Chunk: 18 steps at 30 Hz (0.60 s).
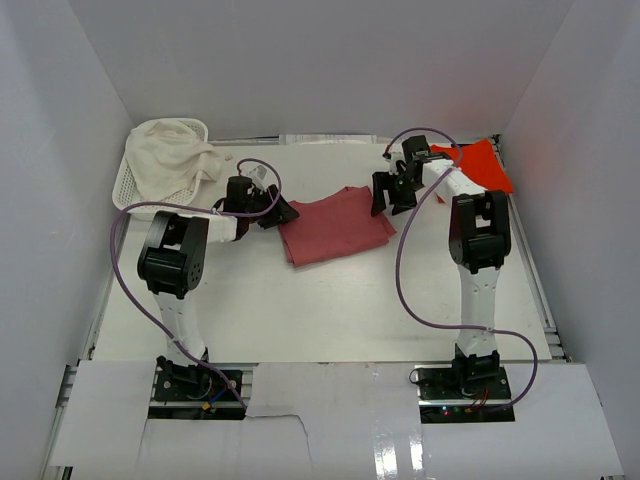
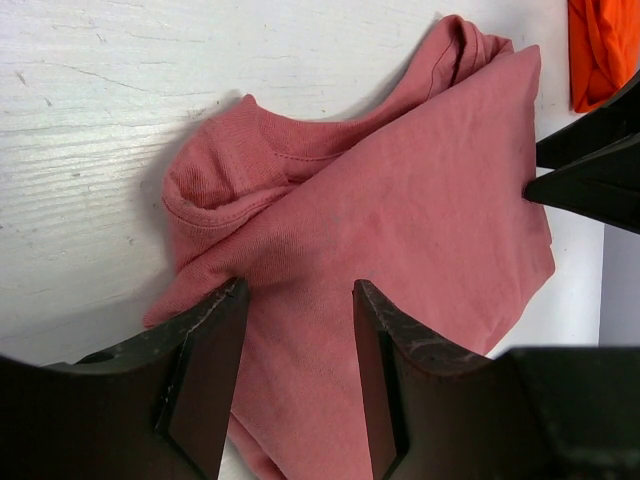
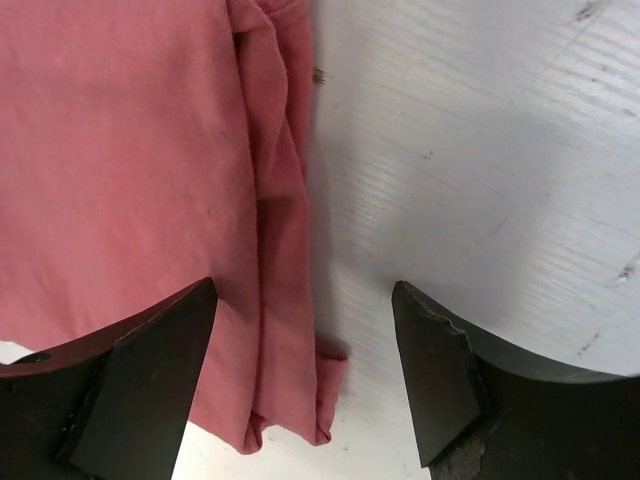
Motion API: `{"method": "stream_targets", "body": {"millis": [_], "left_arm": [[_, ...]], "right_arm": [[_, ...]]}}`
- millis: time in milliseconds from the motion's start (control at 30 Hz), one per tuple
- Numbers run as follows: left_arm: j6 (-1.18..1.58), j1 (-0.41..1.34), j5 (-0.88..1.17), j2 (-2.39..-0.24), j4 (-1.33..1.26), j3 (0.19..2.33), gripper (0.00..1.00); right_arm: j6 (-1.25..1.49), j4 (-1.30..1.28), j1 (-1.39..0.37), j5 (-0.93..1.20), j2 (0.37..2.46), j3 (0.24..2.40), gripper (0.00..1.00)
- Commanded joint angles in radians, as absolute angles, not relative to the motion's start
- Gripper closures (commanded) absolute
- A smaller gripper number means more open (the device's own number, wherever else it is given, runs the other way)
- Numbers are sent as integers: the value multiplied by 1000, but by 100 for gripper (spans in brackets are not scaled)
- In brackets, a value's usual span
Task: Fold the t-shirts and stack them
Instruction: Put the neatly folded tshirt into the corner of the board with the right arm
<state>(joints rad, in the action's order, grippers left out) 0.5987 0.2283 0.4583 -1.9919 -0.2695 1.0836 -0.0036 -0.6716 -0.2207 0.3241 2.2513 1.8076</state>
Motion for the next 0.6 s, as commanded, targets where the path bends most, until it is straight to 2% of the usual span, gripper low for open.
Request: {"method": "stream_targets", "body": {"millis": [0,433,533,567], "left_arm": [[574,232,434,-2002,-262,1101,43],[575,232,433,-2005,-259,1109,43],[575,230,431,-2005,-259,1109,43],[575,230,433,-2005,-258,1111,43]], "right_arm": [[20,-647,-222,400,2269,1743,23],[23,-690,-281,427,2253,1701,28],[23,-704,-281,416,2264,1710,41],[21,-716,-281,416,2269,1715,50]]}}
